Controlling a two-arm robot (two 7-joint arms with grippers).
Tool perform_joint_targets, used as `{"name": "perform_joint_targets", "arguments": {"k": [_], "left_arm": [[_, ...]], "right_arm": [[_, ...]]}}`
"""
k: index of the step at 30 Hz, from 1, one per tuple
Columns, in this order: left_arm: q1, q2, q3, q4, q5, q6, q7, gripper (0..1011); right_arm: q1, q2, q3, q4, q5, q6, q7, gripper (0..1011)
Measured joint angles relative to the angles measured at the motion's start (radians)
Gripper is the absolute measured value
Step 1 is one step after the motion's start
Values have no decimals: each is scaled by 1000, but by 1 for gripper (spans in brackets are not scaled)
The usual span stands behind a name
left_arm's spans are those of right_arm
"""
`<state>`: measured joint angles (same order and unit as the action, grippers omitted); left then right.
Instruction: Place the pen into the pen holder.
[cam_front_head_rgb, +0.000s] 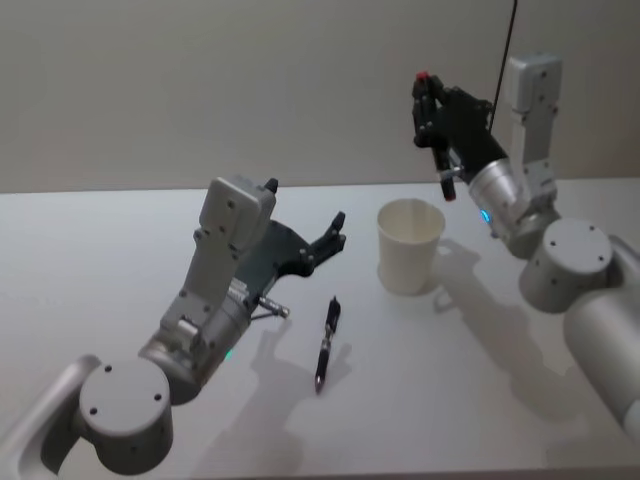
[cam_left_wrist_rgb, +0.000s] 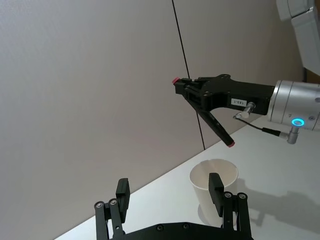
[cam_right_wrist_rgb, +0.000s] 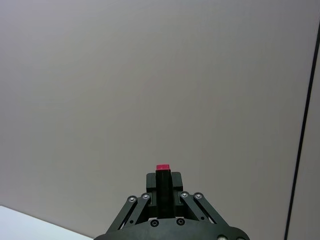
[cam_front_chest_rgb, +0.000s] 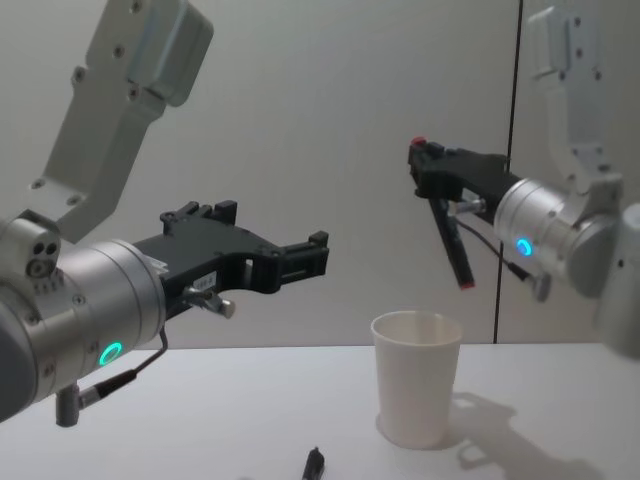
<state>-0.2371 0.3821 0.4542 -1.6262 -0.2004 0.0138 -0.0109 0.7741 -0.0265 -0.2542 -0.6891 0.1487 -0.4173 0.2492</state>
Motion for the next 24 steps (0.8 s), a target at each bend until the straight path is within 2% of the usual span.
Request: {"name": "perform_joint_targets", "arguments": {"k": [6,9,10,16,24], "left_arm": [[0,0,0,0,0,0,0,1004],[0,0,0,0,0,0,0,1004],[0,0,0,0,0,0,0,1004],[0,0,0,0,0,0,0,1004],[0,0,0,0,0,0,0,1004]], "right_arm": [[63,-30,-12,159,14,-129,13,164],[89,-43,-16,228,19,-173,17,164],[89,-43,-16,228,19,-173,17,164],[138,-66,-19,355,30,-261,27,164],[175,-84,-20,461,36,-330,33,164]]}}
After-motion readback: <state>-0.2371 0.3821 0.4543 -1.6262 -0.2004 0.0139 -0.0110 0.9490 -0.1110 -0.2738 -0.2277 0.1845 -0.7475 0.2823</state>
